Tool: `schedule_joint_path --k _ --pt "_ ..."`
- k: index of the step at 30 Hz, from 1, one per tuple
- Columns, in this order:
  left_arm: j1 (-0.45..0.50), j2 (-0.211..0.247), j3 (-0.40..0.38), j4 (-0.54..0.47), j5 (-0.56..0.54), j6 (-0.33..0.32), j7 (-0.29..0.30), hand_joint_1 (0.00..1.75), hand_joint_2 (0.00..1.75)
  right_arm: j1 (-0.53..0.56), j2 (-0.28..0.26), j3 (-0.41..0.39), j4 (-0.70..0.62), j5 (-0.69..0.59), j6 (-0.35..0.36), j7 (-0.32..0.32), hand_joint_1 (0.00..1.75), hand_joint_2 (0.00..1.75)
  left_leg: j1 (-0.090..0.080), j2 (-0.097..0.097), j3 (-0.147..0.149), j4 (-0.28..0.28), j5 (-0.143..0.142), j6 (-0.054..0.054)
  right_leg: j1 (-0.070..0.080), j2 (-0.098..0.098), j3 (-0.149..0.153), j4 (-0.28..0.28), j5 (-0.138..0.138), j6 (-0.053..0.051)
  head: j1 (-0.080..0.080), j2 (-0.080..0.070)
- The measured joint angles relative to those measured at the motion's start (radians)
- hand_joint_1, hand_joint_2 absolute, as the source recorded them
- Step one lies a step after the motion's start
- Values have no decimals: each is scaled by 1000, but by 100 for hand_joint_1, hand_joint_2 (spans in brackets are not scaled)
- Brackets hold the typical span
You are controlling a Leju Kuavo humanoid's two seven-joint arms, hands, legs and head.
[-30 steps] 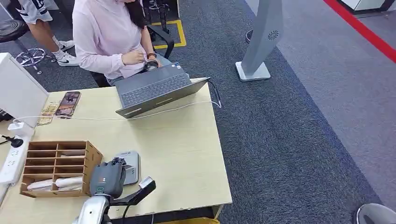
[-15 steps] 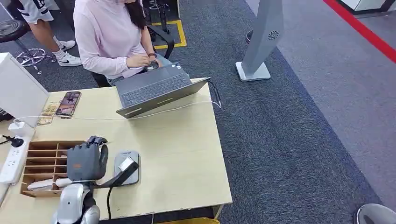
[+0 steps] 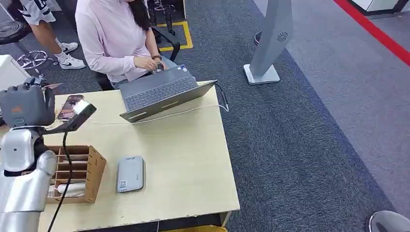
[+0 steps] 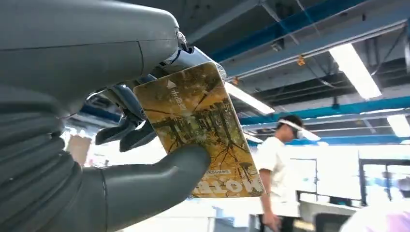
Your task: Pass the card to the sensor for recognition and then transmit it.
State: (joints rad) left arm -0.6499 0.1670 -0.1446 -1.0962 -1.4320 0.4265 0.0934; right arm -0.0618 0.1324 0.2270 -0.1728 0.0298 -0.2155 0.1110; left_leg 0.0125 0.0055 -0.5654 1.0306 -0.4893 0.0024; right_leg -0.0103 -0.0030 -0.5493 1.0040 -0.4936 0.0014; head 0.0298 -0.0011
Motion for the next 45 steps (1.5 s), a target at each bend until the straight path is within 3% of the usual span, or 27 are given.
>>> schedule_joint_path --k 5,12,13,22,23,24,25,39,42,45 --pt "-106 28 17 181 0 15 -2 175 175 -1 0 10 0 2 0 3 0 0 0 0 0 0 0 0 0 0 0 0 0 0 0 0" --pt "-137 38 24 297 3 34 -2 175 175 -2 0 12 0 4 0 11 0 0 0 0 -1 0 0 0 0 0 -1 0 0 0 0 0" --pt "-139 39 25 307 4 35 -2 175 175 -2 0 12 0 4 0 11 0 175 0 0 -1 0 0 0 0 0 -1 0 0 0 0 0" --pt "-144 39 29 355 8 49 -9 175 175 -2 0 12 0 4 0 11 0 175 0 0 -1 0 0 0 0 0 -1 0 0 0 0 0" --pt "-144 39 29 360 8 53 -10 23 175 -2 -1 12 0 4 0 11 0 175 0 0 -1 0 0 0 0 0 -1 0 0 0 0 0" --pt "-143 39 29 363 8 58 -10 23 175 -2 -1 12 0 4 0 11 0 175 0 0 -1 0 0 0 0 0 -1 0 0 0 0 0" --pt "-143 38 29 366 9 63 -13 0 175 -2 -1 12 0 4 0 11 0 175 0 0 -1 0 0 0 0 0 -1 0 0 0 1 0" --pt "-101 29 33 359 53 117 -69 0 175 -6 -2 12 0 0 -2 10 0 175 0 0 -1 0 0 0 0 0 -1 0 0 0 0 0" --pt "-18 17 37 267 110 145 -129 0 175 -7 -2 11 0 -14 -5 8 0 175 -1 1 -1 0 0 0 -1 1 -1 0 0 0 0 0" --pt "131 -6 38 73 137 156 -151 0 175 -7 -2 5 0 -28 -12 2 0 175 -1 1 -1 0 -1 0 -1 2 -2 0 0 0 0 0"
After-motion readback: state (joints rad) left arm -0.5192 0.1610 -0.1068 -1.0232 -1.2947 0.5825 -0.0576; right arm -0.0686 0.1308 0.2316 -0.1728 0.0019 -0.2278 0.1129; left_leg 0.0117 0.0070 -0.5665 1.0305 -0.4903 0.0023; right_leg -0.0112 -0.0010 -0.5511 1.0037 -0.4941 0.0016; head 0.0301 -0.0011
